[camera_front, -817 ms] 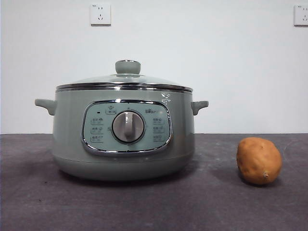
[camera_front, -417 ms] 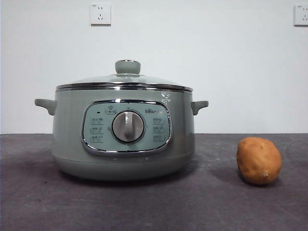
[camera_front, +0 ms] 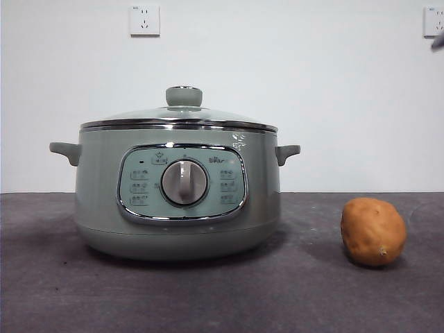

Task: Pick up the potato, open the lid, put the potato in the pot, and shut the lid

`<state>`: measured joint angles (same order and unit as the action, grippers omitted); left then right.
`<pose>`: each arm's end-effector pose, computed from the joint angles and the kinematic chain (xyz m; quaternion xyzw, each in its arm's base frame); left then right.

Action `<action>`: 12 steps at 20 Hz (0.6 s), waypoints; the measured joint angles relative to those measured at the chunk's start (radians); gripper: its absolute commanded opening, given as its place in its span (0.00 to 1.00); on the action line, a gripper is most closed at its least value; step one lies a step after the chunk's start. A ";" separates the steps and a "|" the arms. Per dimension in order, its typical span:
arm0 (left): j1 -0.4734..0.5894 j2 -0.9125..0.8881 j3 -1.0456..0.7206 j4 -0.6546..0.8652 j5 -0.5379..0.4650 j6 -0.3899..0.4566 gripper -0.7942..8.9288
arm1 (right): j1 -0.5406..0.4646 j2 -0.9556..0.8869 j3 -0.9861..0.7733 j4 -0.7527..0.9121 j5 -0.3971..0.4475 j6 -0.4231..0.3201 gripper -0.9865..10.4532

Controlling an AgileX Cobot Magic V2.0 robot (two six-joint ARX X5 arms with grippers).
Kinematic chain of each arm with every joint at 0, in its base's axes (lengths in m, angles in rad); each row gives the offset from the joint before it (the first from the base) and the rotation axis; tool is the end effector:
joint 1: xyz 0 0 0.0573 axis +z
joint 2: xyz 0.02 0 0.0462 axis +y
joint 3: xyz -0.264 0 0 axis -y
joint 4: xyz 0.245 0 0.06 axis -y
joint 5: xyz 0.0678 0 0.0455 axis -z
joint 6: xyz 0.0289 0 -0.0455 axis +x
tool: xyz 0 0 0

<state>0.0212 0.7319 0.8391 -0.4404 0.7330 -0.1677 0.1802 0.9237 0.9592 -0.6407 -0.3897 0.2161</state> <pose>0.1455 -0.0163 0.3366 -0.1383 0.1824 -0.3295 0.9160 0.1764 0.0433 0.3290 0.1298 0.3236 0.2348 0.9074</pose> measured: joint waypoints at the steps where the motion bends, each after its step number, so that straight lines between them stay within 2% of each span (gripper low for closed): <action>1: -0.006 0.004 0.000 0.000 0.000 0.000 0.44 | 0.029 0.017 0.000 -0.003 0.039 0.001 0.55; 3: -0.018 0.012 0.000 0.000 0.000 0.000 0.44 | 0.102 0.062 0.000 -0.010 0.141 0.006 0.55; 6: -0.031 0.021 0.000 0.000 -0.004 0.000 0.44 | 0.230 0.188 0.000 -0.039 0.351 0.030 0.55; 8: -0.035 0.021 0.000 0.000 -0.009 0.000 0.44 | 0.266 0.283 0.000 -0.050 0.408 0.045 0.55; 12: -0.039 0.021 0.000 0.000 -0.011 0.000 0.44 | 0.272 0.462 0.000 -0.037 0.417 0.077 0.55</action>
<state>-0.0174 0.7525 0.8391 -0.4404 0.7216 -0.1677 0.4522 1.3857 0.9592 -0.6777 0.0277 0.2935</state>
